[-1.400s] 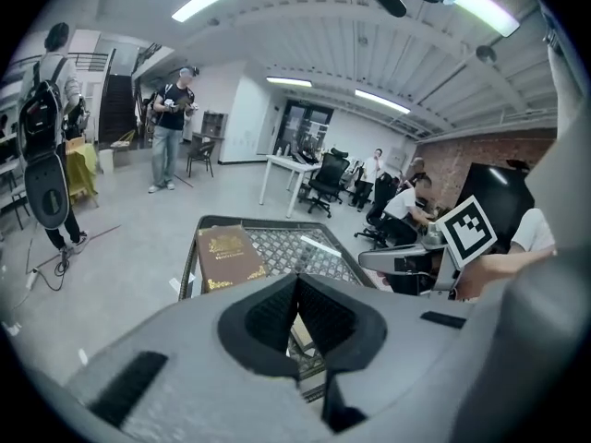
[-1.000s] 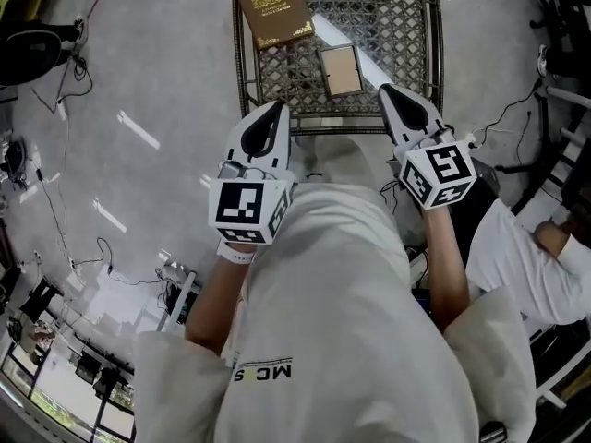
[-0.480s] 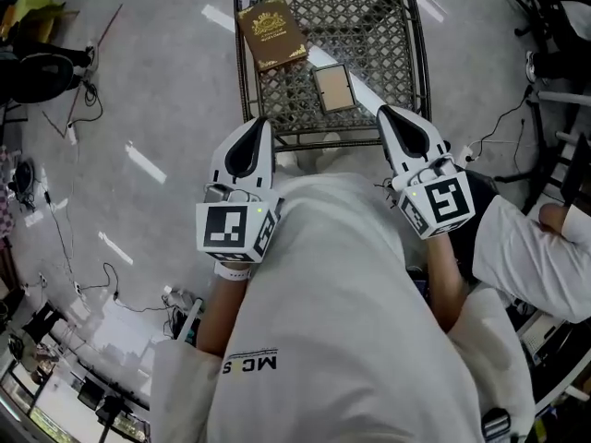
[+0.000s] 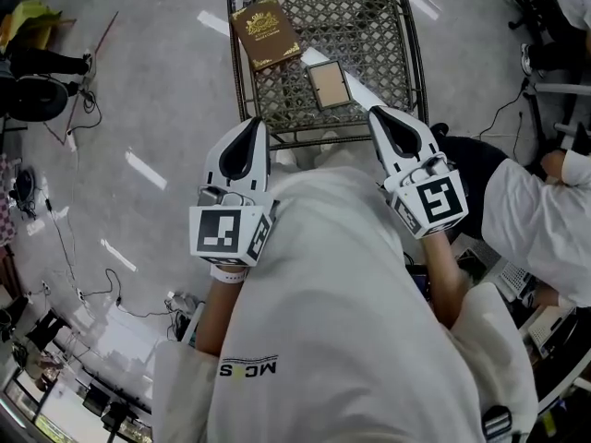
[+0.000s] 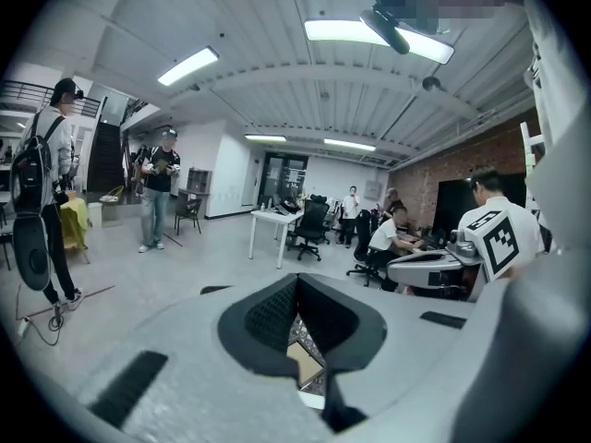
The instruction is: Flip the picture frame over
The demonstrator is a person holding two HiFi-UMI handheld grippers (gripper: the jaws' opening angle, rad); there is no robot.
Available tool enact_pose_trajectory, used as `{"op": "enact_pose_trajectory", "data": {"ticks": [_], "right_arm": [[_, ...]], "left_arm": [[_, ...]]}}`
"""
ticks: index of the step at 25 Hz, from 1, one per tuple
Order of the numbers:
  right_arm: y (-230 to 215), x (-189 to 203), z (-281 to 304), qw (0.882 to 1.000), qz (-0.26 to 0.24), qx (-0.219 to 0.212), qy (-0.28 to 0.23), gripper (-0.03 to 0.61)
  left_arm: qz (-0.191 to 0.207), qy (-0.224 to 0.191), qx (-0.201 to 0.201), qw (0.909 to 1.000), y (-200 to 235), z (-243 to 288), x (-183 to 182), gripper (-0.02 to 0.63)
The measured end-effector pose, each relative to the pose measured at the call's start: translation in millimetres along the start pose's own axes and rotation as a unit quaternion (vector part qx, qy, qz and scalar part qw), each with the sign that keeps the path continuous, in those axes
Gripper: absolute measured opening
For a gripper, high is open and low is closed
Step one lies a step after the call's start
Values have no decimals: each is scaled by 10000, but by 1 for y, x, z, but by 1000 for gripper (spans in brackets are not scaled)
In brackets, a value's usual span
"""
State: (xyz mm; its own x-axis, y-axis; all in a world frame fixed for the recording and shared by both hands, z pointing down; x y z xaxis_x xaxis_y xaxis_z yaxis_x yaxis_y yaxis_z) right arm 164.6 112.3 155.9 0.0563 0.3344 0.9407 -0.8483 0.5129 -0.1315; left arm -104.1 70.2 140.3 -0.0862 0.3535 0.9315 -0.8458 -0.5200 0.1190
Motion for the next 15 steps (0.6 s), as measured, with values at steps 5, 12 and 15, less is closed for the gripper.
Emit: {"op": "enact_pose_trajectory", "data": {"ticks": [5,12,15], "right_arm": [[1,0,0,10000,-32,17,32,18],[-2,0,-4,9999,-60,130,62,18],[-3,2,-6,9998,-31,166,77,18]], "left_arm": [[-32,42,57,10000,0,-4,2,21],[-71,175,126,9997,-3,-4,8,21],[-79,174,141,9997,-4,-2,9,21]]}}
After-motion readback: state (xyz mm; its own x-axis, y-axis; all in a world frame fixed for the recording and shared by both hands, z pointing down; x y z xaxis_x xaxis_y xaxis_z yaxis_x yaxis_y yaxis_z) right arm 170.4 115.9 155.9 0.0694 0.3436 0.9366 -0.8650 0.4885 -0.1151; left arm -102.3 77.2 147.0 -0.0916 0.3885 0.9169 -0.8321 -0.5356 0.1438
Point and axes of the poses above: the fingertips, and each gripper's own axes: z forward along the fingers, y to its left, x out of its underside, the point moved 10 cm from there along -z, backward along the fingers, and after that the axes turned 6 degrees about -x, right-handed, at the moved point
